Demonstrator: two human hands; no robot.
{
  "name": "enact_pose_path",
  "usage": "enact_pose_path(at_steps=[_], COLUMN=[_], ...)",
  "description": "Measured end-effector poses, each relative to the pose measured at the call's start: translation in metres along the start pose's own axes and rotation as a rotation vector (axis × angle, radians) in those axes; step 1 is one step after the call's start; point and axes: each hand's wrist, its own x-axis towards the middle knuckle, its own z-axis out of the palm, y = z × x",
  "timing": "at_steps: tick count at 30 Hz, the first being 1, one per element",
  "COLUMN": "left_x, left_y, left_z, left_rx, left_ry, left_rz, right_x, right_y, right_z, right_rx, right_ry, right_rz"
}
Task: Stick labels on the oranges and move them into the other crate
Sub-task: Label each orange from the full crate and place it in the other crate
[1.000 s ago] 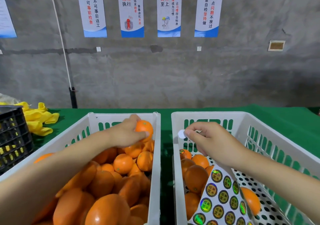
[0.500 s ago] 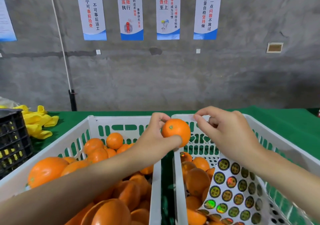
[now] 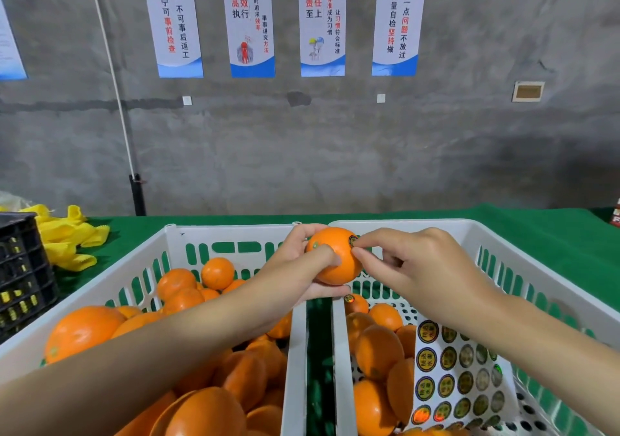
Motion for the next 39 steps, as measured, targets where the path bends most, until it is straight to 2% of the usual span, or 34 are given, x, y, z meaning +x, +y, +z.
enact_pose_path(at_steps=[7, 12, 16, 20, 24, 29, 33, 36, 39], left_x=[-0.001, -0.003, -0.002, 0.000, -0.003, -0.009, -0.009, -0.008, -0.007], left_y=[0.003, 0.005, 0.005, 0.004, -0.003, -0.011, -0.007, -0.001, -0.001], left_z=[-0.001, 0.001, 0.002, 0.000, -0.001, 0.000, 0.003, 0.006, 0.003], left_rx=[-0.137, -0.131, -0.117, -0.085, 0.305, 0.517, 0.965, 1.084, 1.099], left_ry=[0.006, 0.012, 0.025, 0.030, -0.017, -0.204, -0.368, -0.467, -0.517], left_rz=[-0.049, -0.040, -0.045, -0.042, 0.125, 0.205, 0.300, 0.305, 0.214], right_x=[-0.001, -0.002, -0.002, -0.003, 0.004, 0.010, 0.011, 0.009, 0.007], right_y=[-0.001, 0.004, 0.003, 0.003, 0.007, 0.014, 0.015, 0.016, 0.016], right_z=[0.002, 0.006, 0.007, 0.006, 0.000, -0.004, 0.001, 0.004, 0.010], right_rx=[0.135, 0.169, 0.166, 0.207, 0.385, 0.543, 0.605, 0.602, 0.588], right_ry=[-0.093, -0.065, -0.119, -0.093, 0.019, 0.118, 0.110, 0.083, 0.044], right_rz=[0.037, 0.124, 0.128, 0.149, 0.284, 0.421, 0.452, 0.468, 0.505])
